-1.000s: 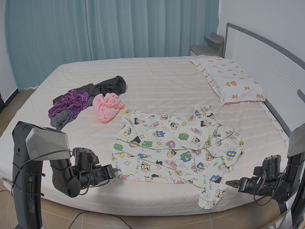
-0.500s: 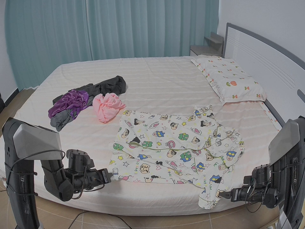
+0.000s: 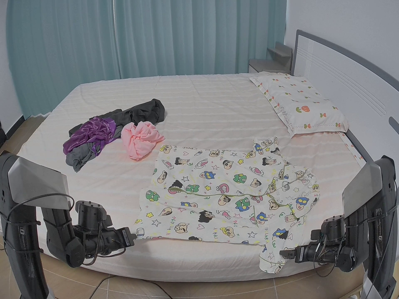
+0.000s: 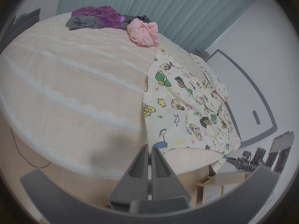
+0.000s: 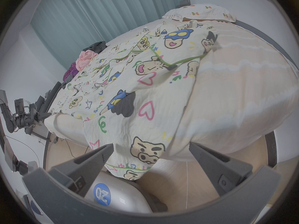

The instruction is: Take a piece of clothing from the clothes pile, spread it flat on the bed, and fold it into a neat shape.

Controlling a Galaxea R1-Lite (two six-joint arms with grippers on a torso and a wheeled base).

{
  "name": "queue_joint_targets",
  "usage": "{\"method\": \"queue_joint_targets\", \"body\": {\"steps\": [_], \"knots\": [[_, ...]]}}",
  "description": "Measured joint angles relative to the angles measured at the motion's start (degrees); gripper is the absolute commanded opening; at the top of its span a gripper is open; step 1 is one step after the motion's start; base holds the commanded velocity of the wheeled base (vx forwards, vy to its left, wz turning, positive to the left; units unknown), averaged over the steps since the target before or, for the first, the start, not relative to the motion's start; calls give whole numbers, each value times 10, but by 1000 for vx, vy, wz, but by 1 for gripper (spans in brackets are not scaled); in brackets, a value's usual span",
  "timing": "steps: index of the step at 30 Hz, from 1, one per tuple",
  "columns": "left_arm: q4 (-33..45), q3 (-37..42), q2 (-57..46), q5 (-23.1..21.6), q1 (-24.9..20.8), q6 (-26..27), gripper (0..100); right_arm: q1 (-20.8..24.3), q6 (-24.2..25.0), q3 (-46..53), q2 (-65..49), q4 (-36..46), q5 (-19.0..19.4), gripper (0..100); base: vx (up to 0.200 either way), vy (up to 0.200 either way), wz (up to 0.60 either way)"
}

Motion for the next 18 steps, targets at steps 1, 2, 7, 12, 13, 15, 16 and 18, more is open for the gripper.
{"method": "queue_joint_targets", "body": {"steps": [1,2,7,12,13,15,16,18], "knots": [[0,4,0,0,0,11,0,1,0,-1,1,0,0,100,0,0,0],[-1,8,0,0,-1,25,0,2,0,-3,2,0,1,100,0,0,0],[-4,33,2,1,-1,58,0,5,-1,-9,4,0,10,100,0,0,0],[-4,35,4,2,4,58,0,6,-1,-15,5,0,27,100,0,0,0],[-4,35,4,2,5,58,0,6,-1,-15,5,0,28,100,0,0,0],[-5,35,5,2,6,58,0,6,-1,-16,6,0,28,0,0,0,0],[-5,35,5,2,6,58,0,6,-1,-16,6,0,28,0,0,0,0],[-5,34,6,2,7,58,0,6,-1,-17,6,0,28,0,0,0,0]]}}
